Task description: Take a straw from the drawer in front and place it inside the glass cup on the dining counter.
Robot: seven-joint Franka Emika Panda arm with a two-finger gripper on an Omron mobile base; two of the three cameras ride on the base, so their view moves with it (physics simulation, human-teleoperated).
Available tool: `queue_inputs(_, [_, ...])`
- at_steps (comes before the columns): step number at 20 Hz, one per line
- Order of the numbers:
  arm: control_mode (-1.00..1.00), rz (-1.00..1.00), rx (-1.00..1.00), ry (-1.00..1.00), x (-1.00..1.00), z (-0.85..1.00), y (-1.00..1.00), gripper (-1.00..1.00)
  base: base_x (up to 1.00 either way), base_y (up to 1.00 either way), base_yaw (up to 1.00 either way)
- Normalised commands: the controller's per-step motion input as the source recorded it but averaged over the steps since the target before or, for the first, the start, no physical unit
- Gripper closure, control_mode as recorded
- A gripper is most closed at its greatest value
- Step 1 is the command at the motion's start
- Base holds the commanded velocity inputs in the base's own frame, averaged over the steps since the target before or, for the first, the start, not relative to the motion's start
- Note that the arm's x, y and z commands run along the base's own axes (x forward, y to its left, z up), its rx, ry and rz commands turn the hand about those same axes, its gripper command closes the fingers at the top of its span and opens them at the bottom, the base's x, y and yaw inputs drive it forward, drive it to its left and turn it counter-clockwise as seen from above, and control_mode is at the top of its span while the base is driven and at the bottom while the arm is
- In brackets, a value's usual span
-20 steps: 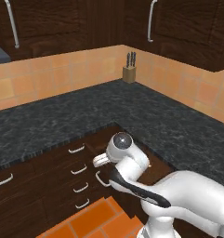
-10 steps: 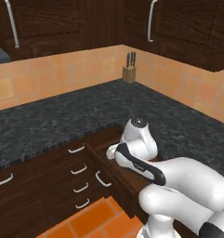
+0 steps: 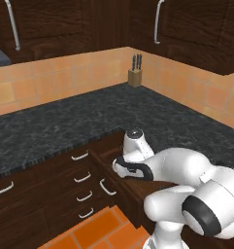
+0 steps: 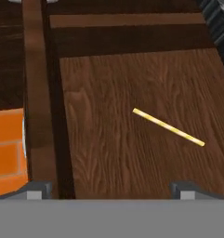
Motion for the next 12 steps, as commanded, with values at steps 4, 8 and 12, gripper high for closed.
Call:
queue_inputs(4, [-1.00, 0.00, 0.03, 0.12, 0.37, -0.09, -0.52, -1.00, 0.00, 0.00, 0.00])
queue_inputs(8, [-1.00, 0.00, 0.00, 0.10, 0.31, -0.47, -0.15, -1.00, 0.00, 0.00, 0.00])
queue_inputs(12, [-1.00, 0.00, 0.00, 0.10, 0.30, -0.63, 0.00, -1.00, 0.00, 0.00, 0.00])
